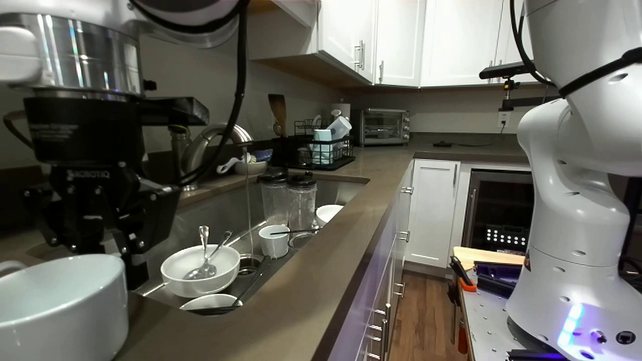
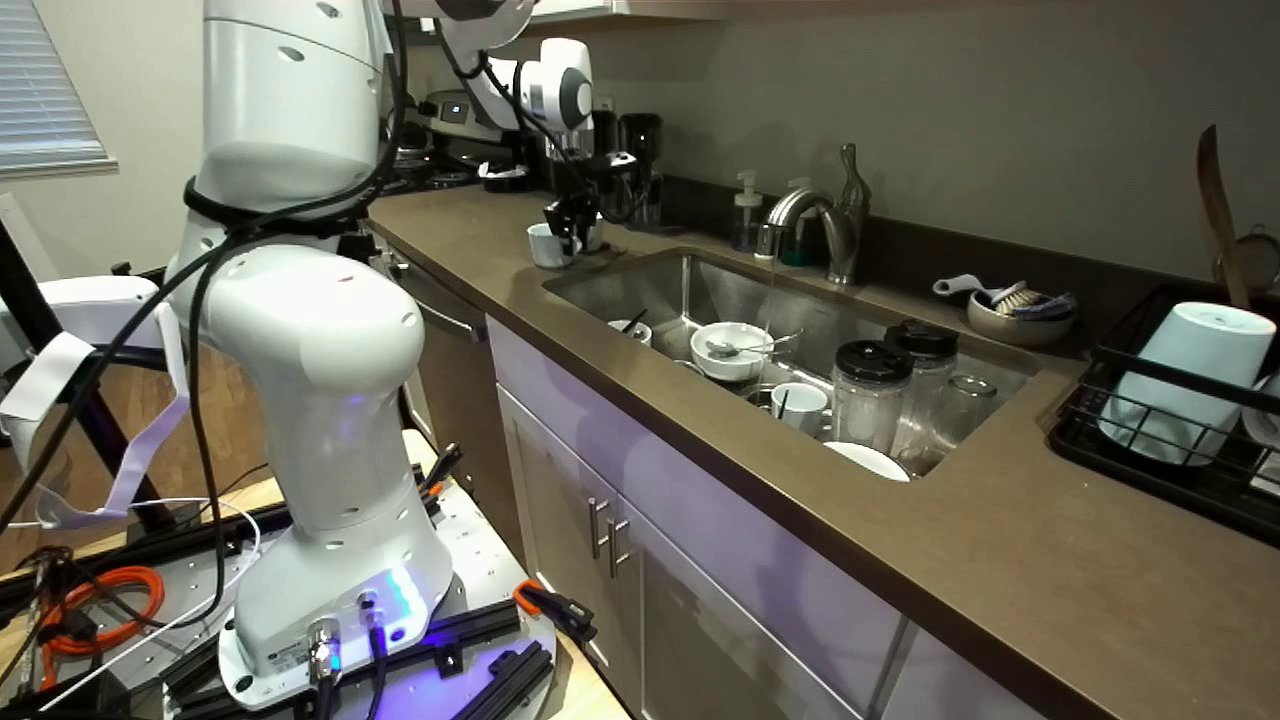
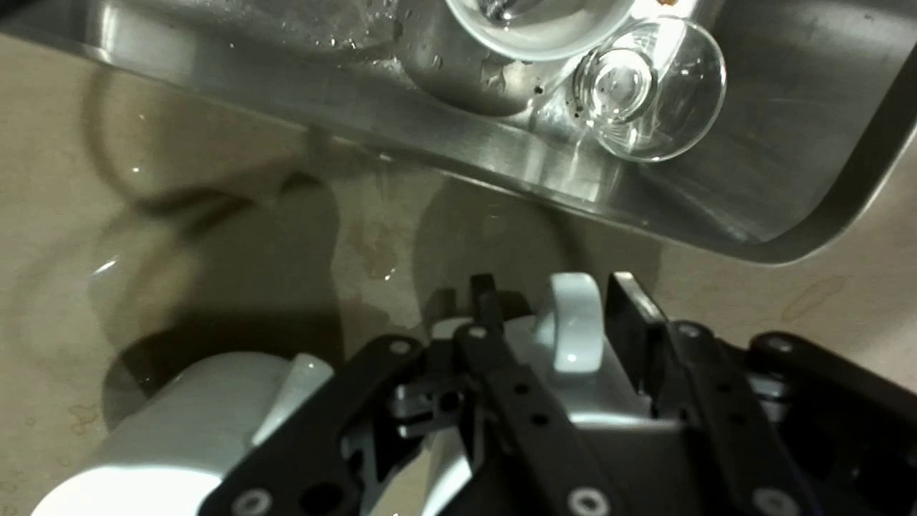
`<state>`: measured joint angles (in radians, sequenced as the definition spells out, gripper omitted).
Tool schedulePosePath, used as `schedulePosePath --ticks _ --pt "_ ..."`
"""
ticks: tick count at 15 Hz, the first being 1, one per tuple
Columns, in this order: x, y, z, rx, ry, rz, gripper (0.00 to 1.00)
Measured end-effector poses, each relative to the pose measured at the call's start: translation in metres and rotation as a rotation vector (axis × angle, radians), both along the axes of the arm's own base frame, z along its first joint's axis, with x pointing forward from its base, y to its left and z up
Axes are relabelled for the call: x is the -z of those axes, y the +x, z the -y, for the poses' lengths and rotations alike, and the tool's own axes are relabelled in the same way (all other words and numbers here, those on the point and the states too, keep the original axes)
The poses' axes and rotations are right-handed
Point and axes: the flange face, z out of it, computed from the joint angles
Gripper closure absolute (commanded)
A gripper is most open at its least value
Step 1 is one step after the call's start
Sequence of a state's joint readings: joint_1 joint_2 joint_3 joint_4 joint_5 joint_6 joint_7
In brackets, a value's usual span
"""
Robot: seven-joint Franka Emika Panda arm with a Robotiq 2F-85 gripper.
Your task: Pour some water into the cup.
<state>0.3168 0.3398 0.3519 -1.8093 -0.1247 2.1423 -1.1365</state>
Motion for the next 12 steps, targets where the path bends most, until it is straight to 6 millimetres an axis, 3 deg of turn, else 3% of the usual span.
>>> schedulePosePath --ticks 2,4,5,12 --pt "0.0013 0.0000 0.0001 0.000 -0.001 -0.002 0.96" --pt "0.0017 -0.0001 0.0001 0.000 -0.001 -0.003 1.00" --pt "0.0017 -0.0002 0.0001 0.000 -0.001 -0.003 0.95" --pt "0.0016 -0.0009 -0.0002 0.004 -0.002 -0.003 0.95"
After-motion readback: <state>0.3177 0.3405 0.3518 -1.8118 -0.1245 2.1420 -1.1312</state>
